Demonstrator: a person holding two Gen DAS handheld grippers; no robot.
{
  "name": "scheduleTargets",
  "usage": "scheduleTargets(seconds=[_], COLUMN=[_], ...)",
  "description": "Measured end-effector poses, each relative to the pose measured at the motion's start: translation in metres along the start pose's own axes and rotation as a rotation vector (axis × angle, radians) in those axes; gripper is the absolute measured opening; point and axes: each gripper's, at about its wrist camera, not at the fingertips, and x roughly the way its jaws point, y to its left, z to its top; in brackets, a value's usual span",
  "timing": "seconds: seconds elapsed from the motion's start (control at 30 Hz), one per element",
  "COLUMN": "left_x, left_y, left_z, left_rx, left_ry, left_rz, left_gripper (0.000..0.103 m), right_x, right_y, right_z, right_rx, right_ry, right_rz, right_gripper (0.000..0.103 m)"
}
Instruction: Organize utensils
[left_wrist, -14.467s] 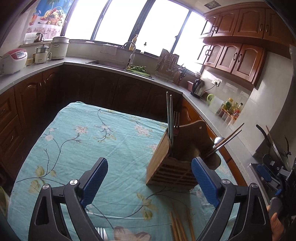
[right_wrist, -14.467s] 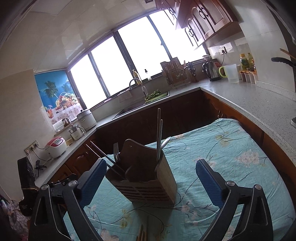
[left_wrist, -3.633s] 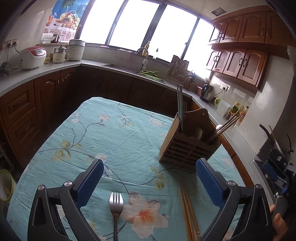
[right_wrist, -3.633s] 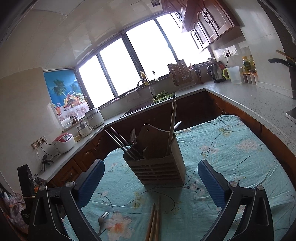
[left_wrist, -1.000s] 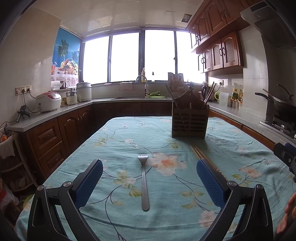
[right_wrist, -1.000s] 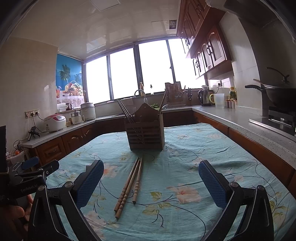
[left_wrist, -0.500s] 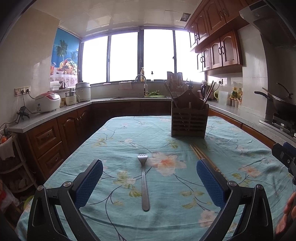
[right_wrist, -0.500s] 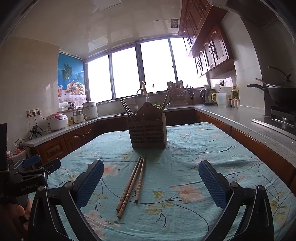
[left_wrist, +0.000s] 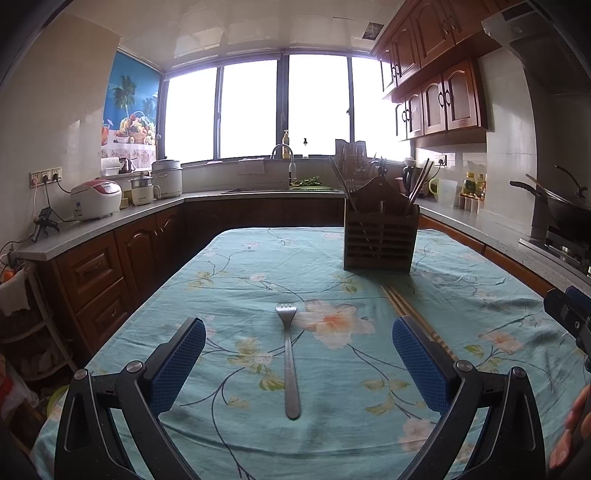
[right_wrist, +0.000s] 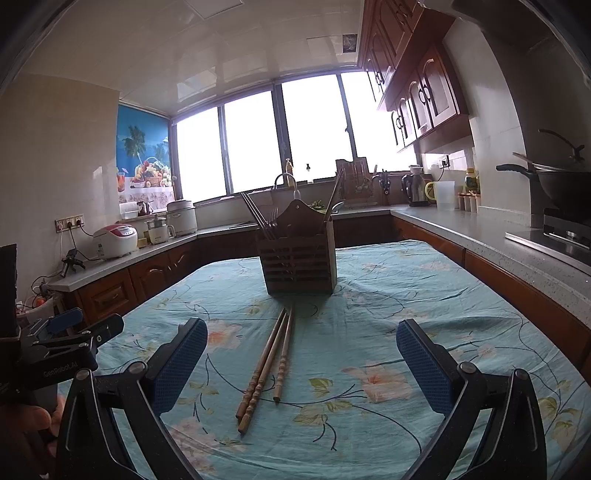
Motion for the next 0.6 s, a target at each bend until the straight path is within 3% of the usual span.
scheduleTargets(seconds=[0.6], left_x=[-0.0041], left_y=[-0.0094], left_z=[-0.0017], left_rx=[0.022], left_ry=[-0.008], left_rz=[0.002], left_gripper=[0.102], right_x=[0.0004], right_y=[0.0006], right_z=[0.0], right_rx=[0.003], right_ry=[-0.002], right_rz=[0.004], right_gripper=[0.103])
